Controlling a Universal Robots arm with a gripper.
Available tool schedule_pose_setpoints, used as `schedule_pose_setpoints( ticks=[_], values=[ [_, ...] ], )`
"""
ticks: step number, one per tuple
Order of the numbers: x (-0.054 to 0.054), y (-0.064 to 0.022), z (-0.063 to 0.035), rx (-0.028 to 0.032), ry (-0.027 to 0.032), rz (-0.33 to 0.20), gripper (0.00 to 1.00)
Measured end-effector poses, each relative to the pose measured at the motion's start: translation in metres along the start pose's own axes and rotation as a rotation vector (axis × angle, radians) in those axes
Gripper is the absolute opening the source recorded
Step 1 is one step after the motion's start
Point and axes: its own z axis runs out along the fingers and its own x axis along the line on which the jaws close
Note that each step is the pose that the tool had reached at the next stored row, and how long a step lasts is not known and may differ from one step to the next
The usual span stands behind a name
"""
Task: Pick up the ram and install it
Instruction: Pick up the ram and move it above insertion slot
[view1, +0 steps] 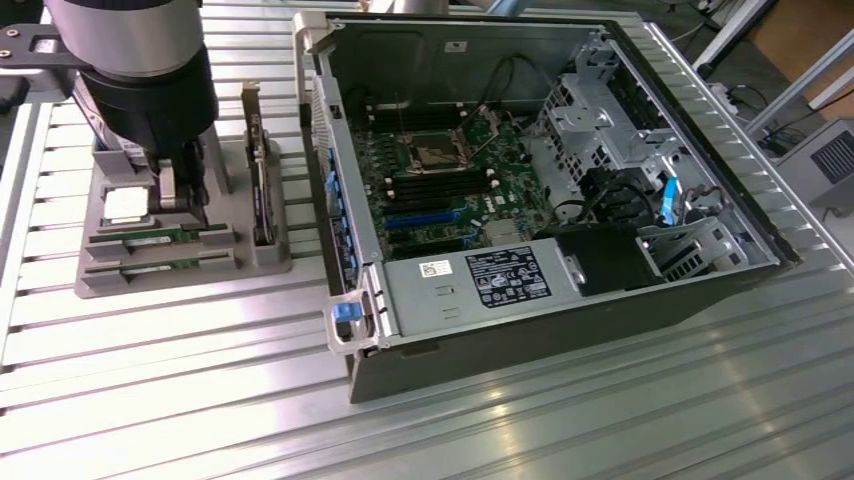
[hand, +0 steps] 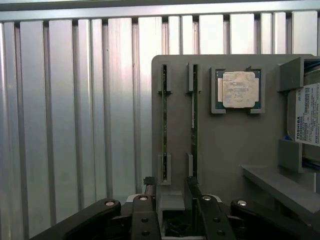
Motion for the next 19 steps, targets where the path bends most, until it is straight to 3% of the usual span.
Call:
schedule_pose_setpoints(
  ticks=[13,19],
  values=[
    [0.0004,0.0083,0.0065,0.0002,-0.0001,0.0,0.36],
    [0.0009,0.0082,0.01,-0.0001,0.0001,0.0,0.36]
  ],
)
